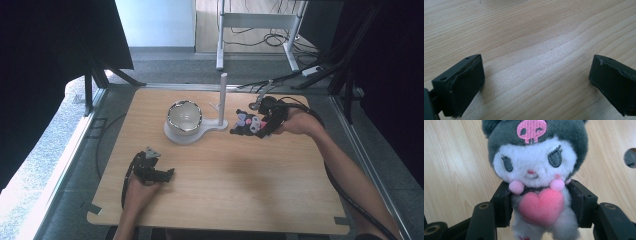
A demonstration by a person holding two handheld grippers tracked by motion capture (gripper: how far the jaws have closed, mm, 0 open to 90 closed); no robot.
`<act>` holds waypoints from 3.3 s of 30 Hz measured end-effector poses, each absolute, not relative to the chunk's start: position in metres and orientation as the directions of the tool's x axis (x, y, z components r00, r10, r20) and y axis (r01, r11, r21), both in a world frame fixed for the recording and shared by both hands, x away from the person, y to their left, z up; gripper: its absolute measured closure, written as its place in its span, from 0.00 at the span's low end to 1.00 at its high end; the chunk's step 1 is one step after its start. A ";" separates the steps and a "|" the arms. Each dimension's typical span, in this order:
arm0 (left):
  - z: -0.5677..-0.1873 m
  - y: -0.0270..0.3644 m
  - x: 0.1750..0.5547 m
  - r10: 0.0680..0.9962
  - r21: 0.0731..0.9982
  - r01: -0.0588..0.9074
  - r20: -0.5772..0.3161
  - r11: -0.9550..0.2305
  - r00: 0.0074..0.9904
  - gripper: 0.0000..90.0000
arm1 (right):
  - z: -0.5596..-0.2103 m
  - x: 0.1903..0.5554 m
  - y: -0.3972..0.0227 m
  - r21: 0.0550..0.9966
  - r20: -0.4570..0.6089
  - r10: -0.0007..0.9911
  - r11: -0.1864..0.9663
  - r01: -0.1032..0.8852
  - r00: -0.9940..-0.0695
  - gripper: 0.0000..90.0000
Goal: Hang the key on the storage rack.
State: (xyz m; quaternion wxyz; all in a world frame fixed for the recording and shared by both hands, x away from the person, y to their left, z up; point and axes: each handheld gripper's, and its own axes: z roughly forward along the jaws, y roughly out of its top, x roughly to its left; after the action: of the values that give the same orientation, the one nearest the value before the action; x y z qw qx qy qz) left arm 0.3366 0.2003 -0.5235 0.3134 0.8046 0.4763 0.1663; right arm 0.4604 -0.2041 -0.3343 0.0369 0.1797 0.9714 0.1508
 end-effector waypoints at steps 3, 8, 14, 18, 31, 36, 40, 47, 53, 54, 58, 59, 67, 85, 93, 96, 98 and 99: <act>-0.523 0.200 0.337 0.870 0.660 0.664 -0.032 -0.352 0.493 0.00 | -0.330 0.463 -0.207 0.313 -0.017 0.376 0.882 0.352 -0.927 0.48; -0.523 0.200 0.337 0.870 0.661 0.664 -0.032 -0.351 0.492 0.00 | -0.317 0.472 -0.214 0.330 -0.017 0.419 0.859 0.390 -0.908 0.48; -0.523 0.200 0.337 0.870 0.661 0.664 -0.032 -0.351 0.492 0.00 | -0.302 0.482 -0.218 0.352 -0.021 0.454 0.837 0.419 -0.891 0.48; -0.523 0.200 0.337 0.870 0.660 0.664 -0.032 -0.351 0.493 0.00 | -0.294 0.489 -0.219 0.370 -0.018 0.476 0.820 0.436 -0.879 0.48; -0.523 0.200 0.336 0.870 0.659 0.665 -0.033 -0.352 0.493 0.00 | -0.278 0.510 -0.211 0.390 -0.024 0.518 0.792 0.469 -0.855 0.48; -0.523 0.201 0.337 0.869 0.658 0.666 -0.034 -0.352 0.494 0.00 | -0.273 0.514 -0.209 0.396 -0.033 0.521 0.790 0.467 -0.853 0.48; -0.523 0.201 0.337 0.869 0.658 0.666 -0.034 -0.352 0.493 0.00 | -0.270 0.518 -0.206 0.395 -0.040 0.524 0.791 0.468 -0.851 0.48; -0.523 0.201 0.337 0.869 0.658 0.666 -0.035 -0.352 0.493 0.00 | -0.267 0.522 -0.195 0.404 -0.047 0.517 0.792 0.458 -0.854 0.48; -0.523 0.201 0.337 0.869 0.658 0.666 -0.035 -0.352 0.494 0.00 | -0.266 0.520 -0.184 0.403 -0.048 0.499 0.802 0.440 -0.866 0.48; -0.523 0.201 0.337 0.869 0.658 0.666 -0.035 -0.352 0.494 0.00 | -0.267 0.519 -0.182 0.402 -0.049 0.496 0.804 0.437 -0.867 0.48; -0.523 0.201 0.337 0.869 0.658 0.666 -0.035 -0.352 0.493 0.00 | -0.270 0.517 -0.173 0.392 -0.046 0.472 0.819 0.419 -0.881 0.48; -0.523 0.201 0.337 0.869 0.658 0.666 -0.035 -0.352 0.494 0.00 | -0.272 0.517 -0.172 0.393 -0.046 0.468 0.821 0.414 -0.883 0.48; -0.523 0.201 0.337 0.869 0.658 0.666 -0.035 -0.352 0.494 0.00 | -0.293 0.514 -0.163 0.361 -0.019 0.439 0.841 0.404 -0.898 0.48; -0.523 0.200 0.337 0.871 0.662 0.662 -0.031 -0.350 0.491 0.00 | -0.341 0.518 -0.167 0.328 -0.005 0.471 0.834 0.443 -0.882 0.46; -0.523 0.200 0.337 0.871 0.662 0.662 -0.031 -0.350 0.491 0.00 | -0.351 0.521 -0.170 0.324 -0.011 0.485 0.829 0.456 -0.875 0.35; -0.523 0.200 0.337 0.871 0.663 0.662 -0.032 -0.350 0.491 0.00 | -0.353 0.520 -0.172 0.319 -0.012 0.491 0.827 0.462 -0.871 0.31; -0.523 0.200 0.337 0.871 0.663 0.662 -0.032 -0.350 0.491 0.00 | -0.354 0.519 -0.175 0.322 -0.018 0.485 0.831 0.454 -0.874 0.29; -0.523 0.200 0.337 0.871 0.663 0.662 -0.031 -0.350 0.491 0.00 | -0.354 0.518 -0.175 0.322 -0.016 0.486 0.830 0.456 -0.874 0.29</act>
State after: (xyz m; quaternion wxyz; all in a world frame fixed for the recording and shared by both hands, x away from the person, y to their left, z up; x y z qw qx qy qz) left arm 0.3366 0.2003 -0.5235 0.3135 0.8045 0.4764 0.1661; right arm 0.5183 -0.1751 -0.3539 0.0484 0.2467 0.9552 0.1561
